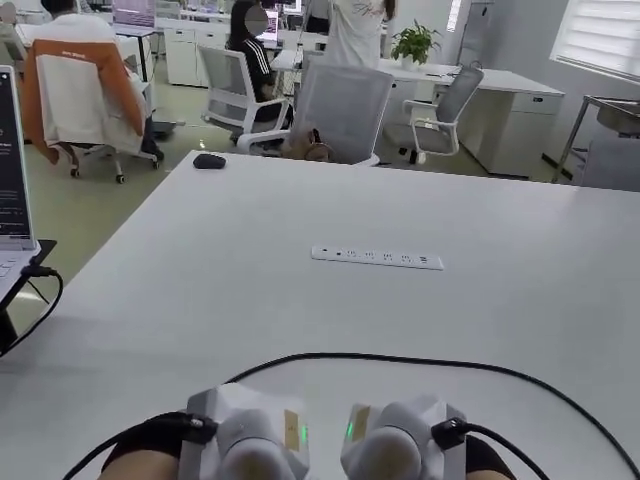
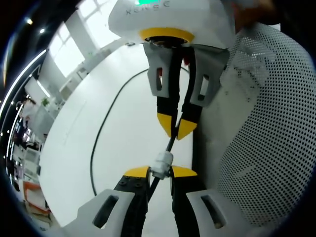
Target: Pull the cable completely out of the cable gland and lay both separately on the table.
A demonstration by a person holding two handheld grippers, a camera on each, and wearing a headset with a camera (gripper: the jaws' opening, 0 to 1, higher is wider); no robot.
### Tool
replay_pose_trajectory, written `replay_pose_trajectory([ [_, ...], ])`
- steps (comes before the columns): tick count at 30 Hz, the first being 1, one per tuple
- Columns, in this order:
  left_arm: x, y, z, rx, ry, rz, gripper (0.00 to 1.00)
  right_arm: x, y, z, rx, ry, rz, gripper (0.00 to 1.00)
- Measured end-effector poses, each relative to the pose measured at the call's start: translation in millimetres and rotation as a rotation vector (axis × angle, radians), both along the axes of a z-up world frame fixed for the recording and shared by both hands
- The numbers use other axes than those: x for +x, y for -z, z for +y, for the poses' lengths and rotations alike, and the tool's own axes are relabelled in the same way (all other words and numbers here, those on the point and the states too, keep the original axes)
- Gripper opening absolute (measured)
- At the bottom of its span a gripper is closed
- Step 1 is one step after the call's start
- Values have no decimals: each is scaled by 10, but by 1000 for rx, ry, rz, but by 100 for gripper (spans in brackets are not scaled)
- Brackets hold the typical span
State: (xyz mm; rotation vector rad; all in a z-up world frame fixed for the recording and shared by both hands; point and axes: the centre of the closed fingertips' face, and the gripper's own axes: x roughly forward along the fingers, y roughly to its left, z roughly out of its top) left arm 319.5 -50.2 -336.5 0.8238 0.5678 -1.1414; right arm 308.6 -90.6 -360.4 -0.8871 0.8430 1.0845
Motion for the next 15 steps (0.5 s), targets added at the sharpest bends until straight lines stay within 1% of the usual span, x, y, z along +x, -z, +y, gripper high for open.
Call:
replay_pose_trajectory([
  [1,6,2,5,0,-4,1,17,14,20,-47,-30,2,-10,3],
  [2,10,6,19,11,-9,-2,17,21,49,-111,-68,3,-12,3],
  [3,21,3,34,38,5,-28,17,19,68,-143,-86,2,-9,3],
  [4,1,7,17,58,28,-48,17,7,71,-123,-70,0,0,4],
  [5,-22,21,6,62,29,-40,17,-9,66,-98,-55,-1,8,8],
  [6,-39,30,-10,62,37,-35,17,-48,40,22,12,-5,20,15],
  [7,-53,36,-24,56,44,-27,17,-73,28,57,28,-5,29,23],
  [8,-65,50,-25,58,52,-16,17,-149,-2,159,68,-34,53,26],
  [9,-61,51,-18,64,56,-20,17,-199,-22,220,86,-67,61,26],
  [10,-50,38,-15,60,57,-24,17,-250,-45,287,105,-88,69,24],
  [12,-33,-1,-18,26,42,-15,17,-260,-66,326,116,-88,62,25],
  [13,-29,-4,2,30,40,-15,17,-249,-76,331,116,-85,51,25],
  [14,-23,0,12,33,39,-23,17,-227,-88,333,123,-87,42,24],
  [15,-20,0,17,34,37,-23,17,-210,-97,334,132,-76,41,23],
])
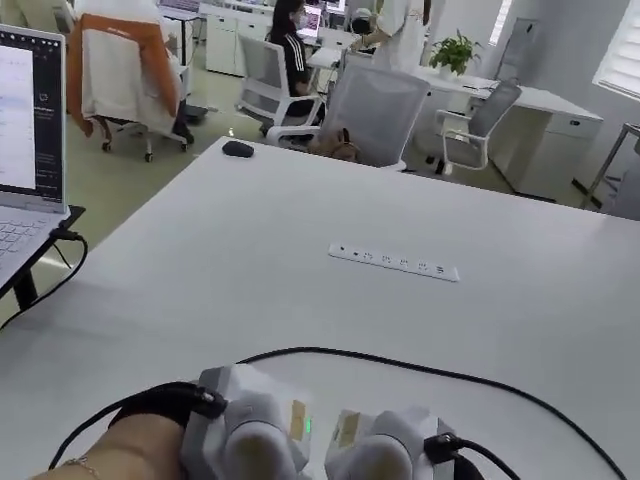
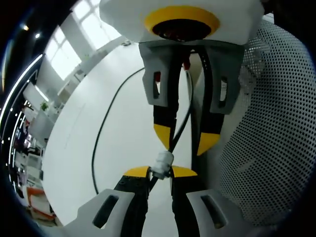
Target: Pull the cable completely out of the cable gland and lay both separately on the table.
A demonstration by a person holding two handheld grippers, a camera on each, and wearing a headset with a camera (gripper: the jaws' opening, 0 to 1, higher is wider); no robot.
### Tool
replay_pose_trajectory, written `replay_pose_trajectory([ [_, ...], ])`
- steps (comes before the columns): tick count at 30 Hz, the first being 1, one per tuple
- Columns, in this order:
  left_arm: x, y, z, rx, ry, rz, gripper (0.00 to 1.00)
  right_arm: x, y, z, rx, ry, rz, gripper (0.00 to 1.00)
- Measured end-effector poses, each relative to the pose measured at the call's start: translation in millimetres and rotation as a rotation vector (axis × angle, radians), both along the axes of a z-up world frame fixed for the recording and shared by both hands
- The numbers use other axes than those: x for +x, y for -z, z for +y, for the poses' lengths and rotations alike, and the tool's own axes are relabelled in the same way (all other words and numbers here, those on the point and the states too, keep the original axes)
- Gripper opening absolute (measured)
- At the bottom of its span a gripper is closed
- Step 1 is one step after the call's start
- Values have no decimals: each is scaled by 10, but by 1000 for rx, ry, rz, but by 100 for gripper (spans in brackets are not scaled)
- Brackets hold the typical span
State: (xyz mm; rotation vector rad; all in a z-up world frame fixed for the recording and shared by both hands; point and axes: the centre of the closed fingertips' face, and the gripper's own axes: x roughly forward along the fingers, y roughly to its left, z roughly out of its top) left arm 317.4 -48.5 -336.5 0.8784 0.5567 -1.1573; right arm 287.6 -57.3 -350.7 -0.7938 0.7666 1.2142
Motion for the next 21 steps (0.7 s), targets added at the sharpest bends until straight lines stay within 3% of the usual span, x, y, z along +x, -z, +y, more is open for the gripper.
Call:
replay_pose_trajectory([
  [2,-3,-4,0,1,0,0,17,46,-9,-27,19,50,10,17],
  [5,-12,-23,-21,7,15,-10,17,118,-31,-68,26,68,-6,4],
  [9,-13,-28,5,15,11,-17,17,110,17,-80,34,108,32,3],
  [17,66,-81,51,2,-34,-35,17,240,143,-391,-137,137,-37,3],
  [21,55,-72,35,5,-28,-33,17,194,188,-424,-158,123,-8,4],
])
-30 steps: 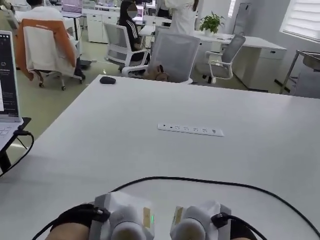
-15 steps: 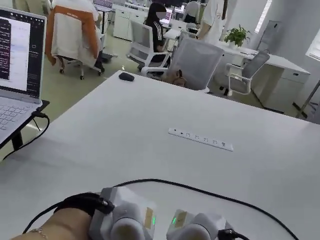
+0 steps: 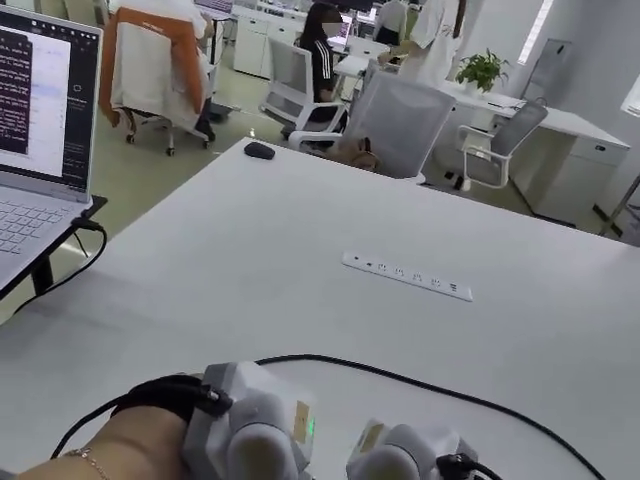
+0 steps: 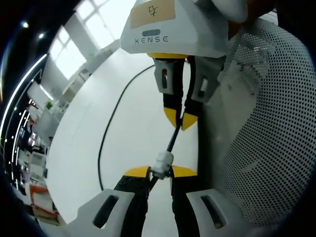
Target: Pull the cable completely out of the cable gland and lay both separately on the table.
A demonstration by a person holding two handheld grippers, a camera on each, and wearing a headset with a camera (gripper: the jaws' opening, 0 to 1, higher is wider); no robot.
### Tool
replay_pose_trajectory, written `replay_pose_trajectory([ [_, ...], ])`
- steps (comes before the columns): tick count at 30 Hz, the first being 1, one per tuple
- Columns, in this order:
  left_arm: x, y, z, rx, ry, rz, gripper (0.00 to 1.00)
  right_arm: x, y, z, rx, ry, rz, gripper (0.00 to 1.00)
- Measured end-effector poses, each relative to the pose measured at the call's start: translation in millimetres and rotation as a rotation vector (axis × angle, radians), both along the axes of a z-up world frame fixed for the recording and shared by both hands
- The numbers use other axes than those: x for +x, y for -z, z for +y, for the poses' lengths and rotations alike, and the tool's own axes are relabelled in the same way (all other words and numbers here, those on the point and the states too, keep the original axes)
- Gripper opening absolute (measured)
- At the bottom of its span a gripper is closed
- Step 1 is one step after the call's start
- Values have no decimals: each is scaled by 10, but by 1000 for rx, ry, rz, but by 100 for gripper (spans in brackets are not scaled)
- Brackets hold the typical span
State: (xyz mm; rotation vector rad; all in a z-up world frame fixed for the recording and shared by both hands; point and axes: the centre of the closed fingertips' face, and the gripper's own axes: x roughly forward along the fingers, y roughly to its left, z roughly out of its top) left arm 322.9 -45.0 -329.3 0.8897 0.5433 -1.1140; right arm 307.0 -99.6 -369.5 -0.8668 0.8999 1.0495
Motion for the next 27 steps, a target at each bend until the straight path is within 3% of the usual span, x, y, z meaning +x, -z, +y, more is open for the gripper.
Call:
replay_pose_trajectory([
  [2,-22,23,-7,7,8,4,17,-32,-19,53,13,-18,-5,8],
  [4,-44,53,-5,20,18,11,17,-65,-68,193,61,-63,-15,11],
  [7,-32,42,-9,19,17,9,17,-55,-152,328,130,-69,-25,17],
  [11,-34,52,-6,9,10,21,17,-2,-205,333,142,-84,-52,4],
  [13,-25,61,-5,9,5,25,17,-4,-193,334,154,-68,-34,4],
  [19,-3,59,-13,-1,-3,24,17,40,-174,288,130,-43,-44,4],
  [22,16,62,12,-1,-14,25,17,66,-88,116,10,-64,-71,4],
  [27,26,47,-4,-7,-17,20,17,80,-83,87,19,-39,-55,4],
])
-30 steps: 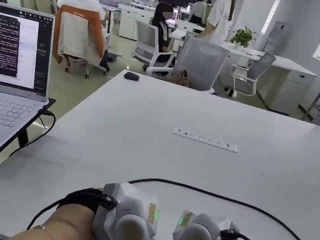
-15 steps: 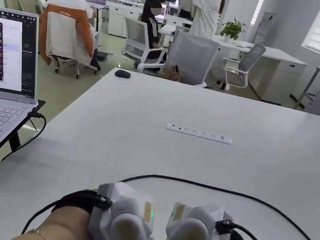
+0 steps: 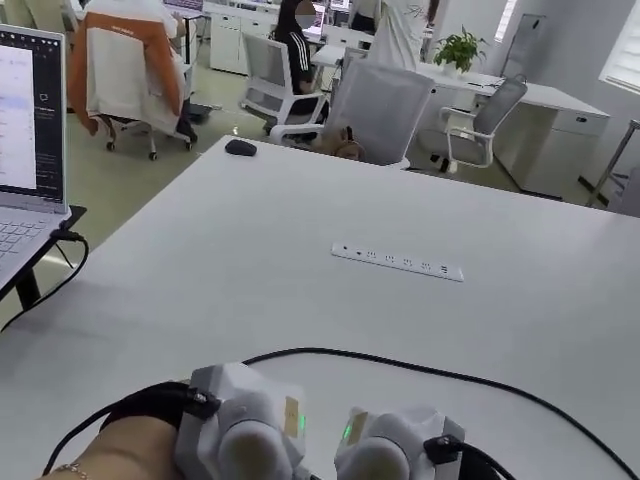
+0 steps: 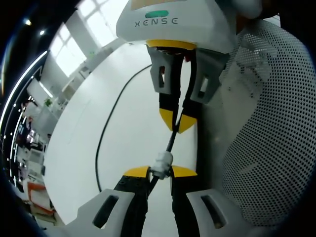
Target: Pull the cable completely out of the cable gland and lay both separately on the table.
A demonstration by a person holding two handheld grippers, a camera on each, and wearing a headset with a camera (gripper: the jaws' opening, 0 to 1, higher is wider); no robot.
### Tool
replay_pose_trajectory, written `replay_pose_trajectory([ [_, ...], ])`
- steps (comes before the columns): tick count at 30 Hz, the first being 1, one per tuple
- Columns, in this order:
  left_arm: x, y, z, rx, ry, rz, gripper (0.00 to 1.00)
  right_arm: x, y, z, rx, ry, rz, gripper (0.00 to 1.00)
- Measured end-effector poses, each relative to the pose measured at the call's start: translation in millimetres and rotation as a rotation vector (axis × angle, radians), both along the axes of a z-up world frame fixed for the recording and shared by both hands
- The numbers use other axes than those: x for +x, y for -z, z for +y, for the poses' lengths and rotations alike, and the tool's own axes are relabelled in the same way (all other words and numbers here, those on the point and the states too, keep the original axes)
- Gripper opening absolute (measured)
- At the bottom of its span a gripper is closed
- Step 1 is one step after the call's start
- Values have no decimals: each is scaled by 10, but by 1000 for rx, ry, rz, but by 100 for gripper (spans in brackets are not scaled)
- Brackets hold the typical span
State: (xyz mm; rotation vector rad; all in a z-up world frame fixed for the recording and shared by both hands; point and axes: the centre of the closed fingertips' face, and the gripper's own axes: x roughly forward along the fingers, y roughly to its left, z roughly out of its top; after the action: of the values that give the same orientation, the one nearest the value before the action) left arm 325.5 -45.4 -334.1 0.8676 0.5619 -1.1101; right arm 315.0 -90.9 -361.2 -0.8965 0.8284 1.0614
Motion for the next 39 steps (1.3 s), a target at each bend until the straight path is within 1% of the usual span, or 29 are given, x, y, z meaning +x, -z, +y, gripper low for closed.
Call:
replay_pose_trajectory([
  [4,-5,7,10,3,0,2,17,-49,27,21,-11,-26,9,5],
  [6,-14,20,18,11,3,3,17,-78,39,29,-25,-48,6,11],
  [7,-17,23,19,13,2,4,17,-83,27,45,-19,-53,2,14],
  [8,-19,25,20,15,3,4,17,-83,13,64,-10,-59,-2,14],
  [11,-17,27,22,16,4,4,17,-72,-74,181,62,-66,-6,14],
  [14,-17,11,15,12,5,-1,17,-76,-127,239,96,-73,-12,13],
  [15,-17,7,13,11,5,-2,17,-82,-142,256,106,-78,-14,13],
  [16,-17,1,9,9,6,-4,17,-84,-158,271,116,-82,-17,10],
  [18,-28,-8,4,5,9,-4,17,-51,-168,268,113,-82,-35,4],
  [20,-26,-15,3,2,10,-6,17,-52,-146,272,123,-63,-17,4],
  [24,-28,-17,-6,-2,14,-6,17,-50,-145,264,119,-62,-22,4],
  [26,-36,-19,-27,-10,19,-2,17,-48,-131,245,109,-61,-23,4],
  [28,-34,-19,-32,-7,22,-4,17,-43,-122,226,101,-57,-22,4],
  [29,-27,-25,-34,-10,21,-7,17,-28,-87,175,77,-42,-17,4],
  [30,-25,-31,-35,-17,17,-4,17,-18,-68,143,61,-36,-16,4],
  [32,-10,-41,-24,-19,11,-9,17,0,-33,81,32,-22,-14,4],
  [36,9,-58,-10,-26,1,-13,17,18,-19,29,24,12,-2,4],
  [39,12,-55,-7,-27,-1,-13,17,8,32,-45,-29,14,-5,4],
])
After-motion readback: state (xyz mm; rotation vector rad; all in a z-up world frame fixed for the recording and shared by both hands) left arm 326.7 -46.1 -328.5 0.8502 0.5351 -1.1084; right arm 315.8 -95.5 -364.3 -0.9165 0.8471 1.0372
